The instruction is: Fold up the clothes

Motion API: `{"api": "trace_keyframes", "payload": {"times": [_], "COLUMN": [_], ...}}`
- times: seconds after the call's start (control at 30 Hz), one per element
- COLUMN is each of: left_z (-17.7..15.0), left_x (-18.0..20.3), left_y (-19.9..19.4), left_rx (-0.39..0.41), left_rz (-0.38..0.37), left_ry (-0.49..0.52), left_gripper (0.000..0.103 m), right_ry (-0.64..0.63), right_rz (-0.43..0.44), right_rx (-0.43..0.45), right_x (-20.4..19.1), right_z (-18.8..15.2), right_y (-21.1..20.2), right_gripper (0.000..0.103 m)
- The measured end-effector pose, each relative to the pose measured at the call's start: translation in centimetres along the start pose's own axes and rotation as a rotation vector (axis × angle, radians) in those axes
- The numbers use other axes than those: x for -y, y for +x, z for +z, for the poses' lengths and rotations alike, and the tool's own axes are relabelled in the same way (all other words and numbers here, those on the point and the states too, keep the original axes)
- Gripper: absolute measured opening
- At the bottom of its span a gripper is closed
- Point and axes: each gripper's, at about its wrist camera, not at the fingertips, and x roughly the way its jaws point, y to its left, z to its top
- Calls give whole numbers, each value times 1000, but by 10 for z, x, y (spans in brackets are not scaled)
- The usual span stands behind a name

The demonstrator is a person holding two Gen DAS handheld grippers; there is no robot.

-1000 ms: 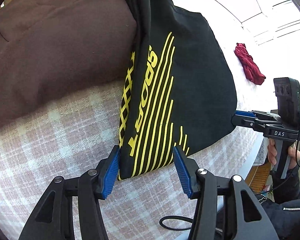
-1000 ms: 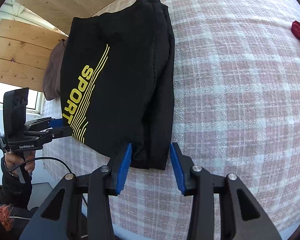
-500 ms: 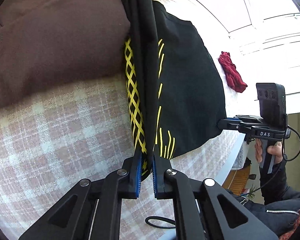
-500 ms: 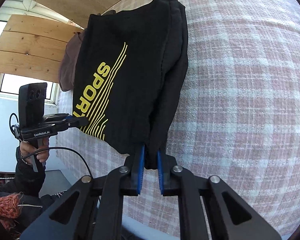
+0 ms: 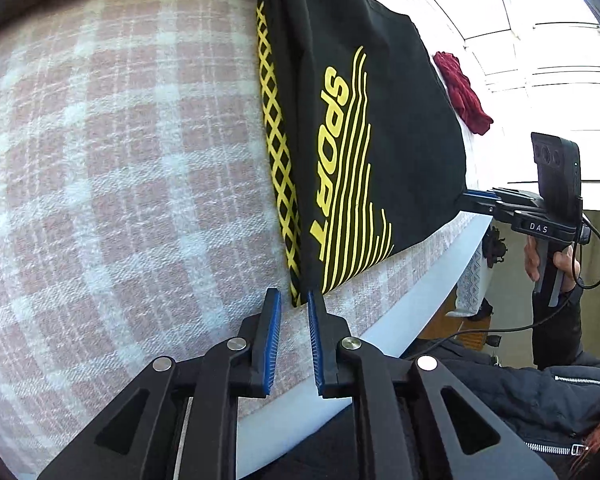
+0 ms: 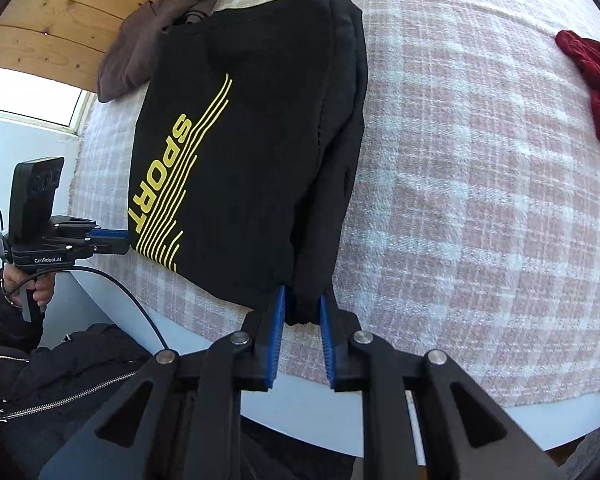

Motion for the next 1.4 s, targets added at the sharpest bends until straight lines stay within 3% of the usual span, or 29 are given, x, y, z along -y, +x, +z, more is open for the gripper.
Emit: {"api": "trace_keyframes", "payload": {"times": [0.13, 0.27, 0.47, 0.6, 0.63, 0.7, 0.8, 0.83, 0.87, 0.93, 1.03, 1.23, 1.4], "left_z": [11, 57, 148, 182, 183, 178, 164, 160, 156, 153, 159, 175, 188], "left_x": [3, 22, 41, 25, 18, 12, 10, 10, 10, 10, 8, 7, 5], "left_y": [-41, -60, -29, -1, 2, -4, -23, -28, -32, -34, -24, -1, 5], "left_rx": [98, 207, 277, 253, 244, 245, 270, 278, 285, 280, 242, 177, 171], "left_rz": [118, 115, 11, 124, 123, 120, 148, 160, 172, 199, 200, 126, 108], "left_ry": [54, 142, 173, 135, 125, 108, 67, 59, 50, 42, 33, 5, -21], "left_gripper": [17, 19, 19, 21, 14, 14, 25, 34, 38, 44, 45, 45, 46], "right_ry": [-41, -96, -100, -8, 13, 29, 17, 1, -12, -28, -43, -2, -45], "right_rz": [-51, 63, 130, 171, 202, 242, 212, 178, 143, 99, 59, 140, 118], "right_rx": [141, 220, 186, 137, 127, 106, 124, 145, 165, 174, 152, 92, 78], "right_x": [-5, -16, -24, 3, 10, 16, 18, 19, 21, 26, 36, 54, 46], "right_z": [18, 63, 139, 164, 166, 169, 164, 161, 158, 156, 158, 170, 178], "right_y": [-42, -46, 19, 49, 53, 52, 29, 19, 10, 3, 5, 29, 39], "right_gripper": [21, 21, 21, 18, 14, 13, 19, 30, 46, 55, 55, 55, 55]}}
